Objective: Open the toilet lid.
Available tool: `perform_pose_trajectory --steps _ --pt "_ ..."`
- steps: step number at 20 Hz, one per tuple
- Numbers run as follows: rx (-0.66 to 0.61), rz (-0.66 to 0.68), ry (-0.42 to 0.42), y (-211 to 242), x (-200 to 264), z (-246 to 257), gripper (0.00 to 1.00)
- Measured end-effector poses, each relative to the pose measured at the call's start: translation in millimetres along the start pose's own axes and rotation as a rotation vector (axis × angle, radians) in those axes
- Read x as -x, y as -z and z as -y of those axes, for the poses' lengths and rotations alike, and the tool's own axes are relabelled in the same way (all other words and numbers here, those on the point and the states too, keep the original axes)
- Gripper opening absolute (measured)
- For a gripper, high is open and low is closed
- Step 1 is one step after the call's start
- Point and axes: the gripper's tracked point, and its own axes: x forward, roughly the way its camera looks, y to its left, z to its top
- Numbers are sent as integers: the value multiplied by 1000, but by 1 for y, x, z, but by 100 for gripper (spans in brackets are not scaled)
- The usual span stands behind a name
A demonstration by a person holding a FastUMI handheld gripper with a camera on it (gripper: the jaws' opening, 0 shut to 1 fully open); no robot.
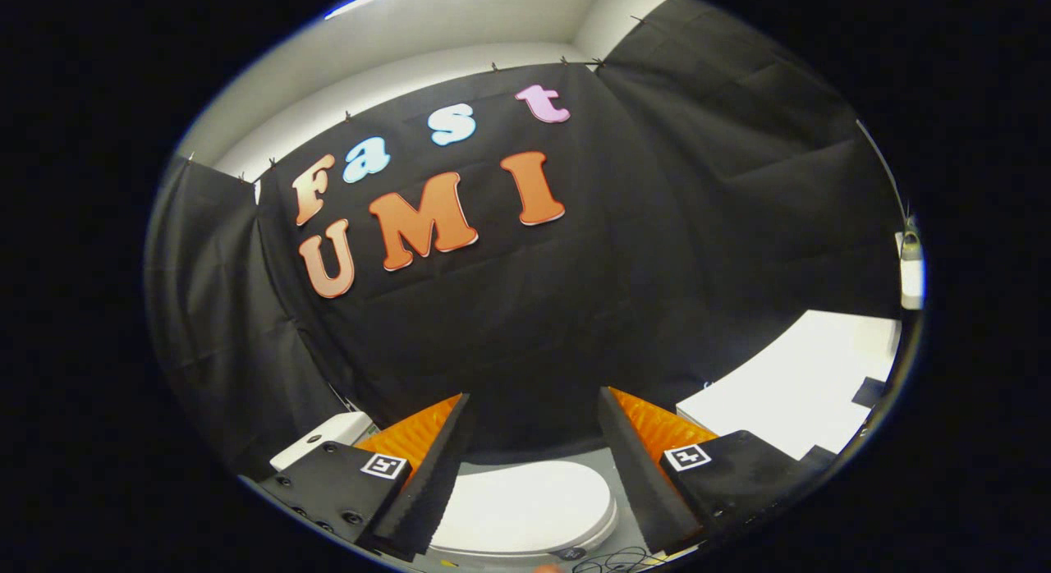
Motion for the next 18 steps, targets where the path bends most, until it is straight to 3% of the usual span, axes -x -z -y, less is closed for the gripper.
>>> perform_pose_trajectory --steps 6,18 --pt "-61 -139 61 94 -13 54 98" --pt "-250 -373 77 241 -24 105 98"
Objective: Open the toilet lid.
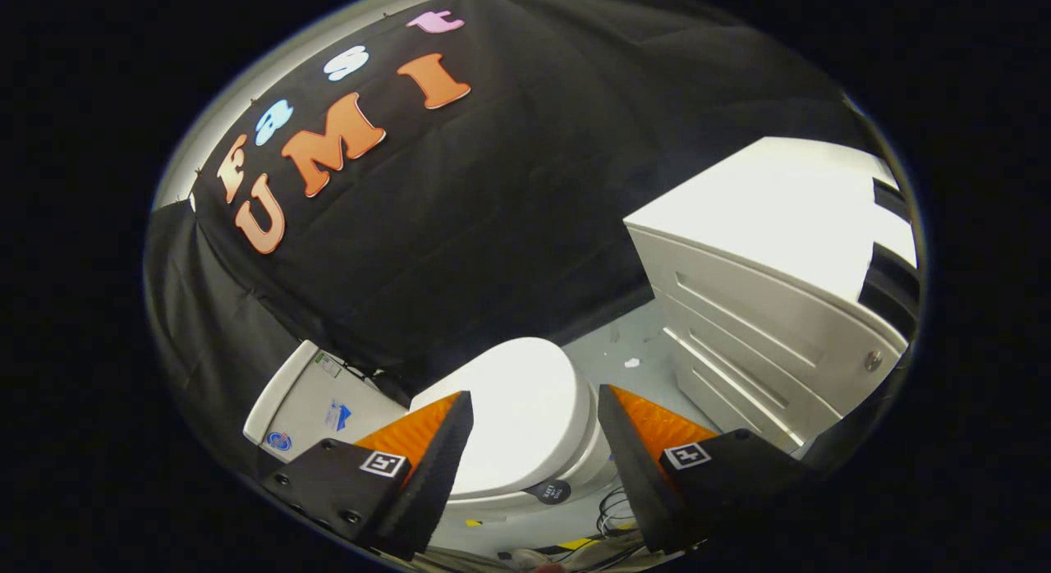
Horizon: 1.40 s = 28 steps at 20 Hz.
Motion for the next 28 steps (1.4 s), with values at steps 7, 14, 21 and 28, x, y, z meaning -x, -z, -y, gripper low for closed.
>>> perform_pose_trajectory --steps 7,14,21,28 --pt "-132 -215 -22 97 -41 39 98" --pt "-238 -409 -72 164 -60 55 97" --pt "-324 -582 -161 206 -74 44 72" --pt "-329 -640 -195 214 -80 32 40"
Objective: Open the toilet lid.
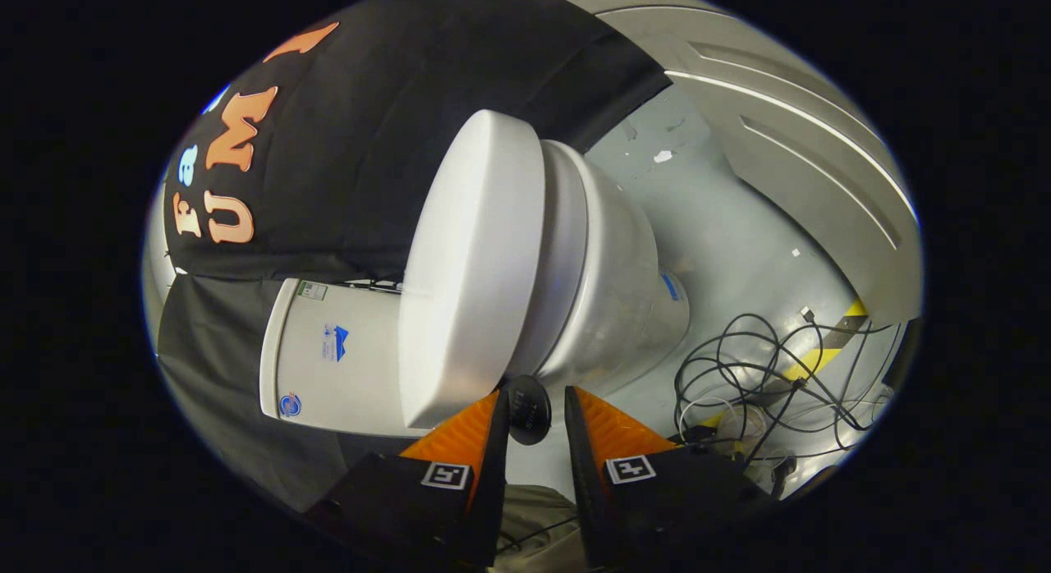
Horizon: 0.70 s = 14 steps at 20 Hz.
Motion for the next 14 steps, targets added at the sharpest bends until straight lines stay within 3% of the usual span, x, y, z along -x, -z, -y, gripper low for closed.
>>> perform_pose_trajectory --steps 3,6,7,12,14 --pt "-31 3 -11 -3 0 -5 30" --pt "-64 20 -20 -6 -1 -5 30" --pt "-67 20 -11 -5 -2 -7 22" --pt "-59 63 69 -11 -1 -10 22" --pt "-121 60 77 -12 3 -15 9"
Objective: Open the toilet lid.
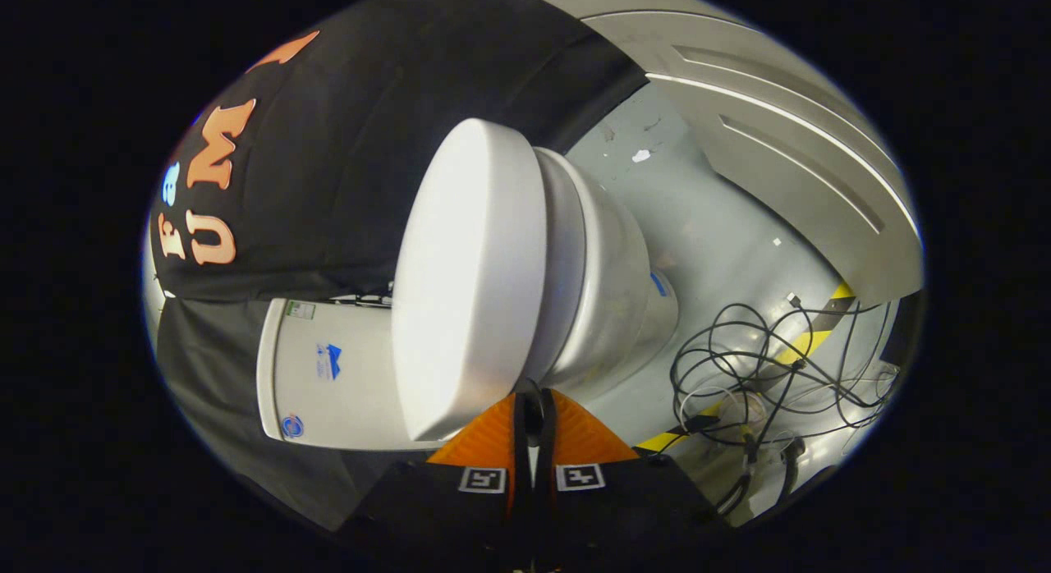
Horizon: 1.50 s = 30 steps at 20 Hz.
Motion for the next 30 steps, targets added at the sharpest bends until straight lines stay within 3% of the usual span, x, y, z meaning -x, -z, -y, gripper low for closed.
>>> perform_pose_trajectory --steps 9,22,30 --pt "40 100 6 -3 15 -27 9" --pt "257 235 133 2 58 -115 8" --pt "314 306 180 13 75 -161 8"
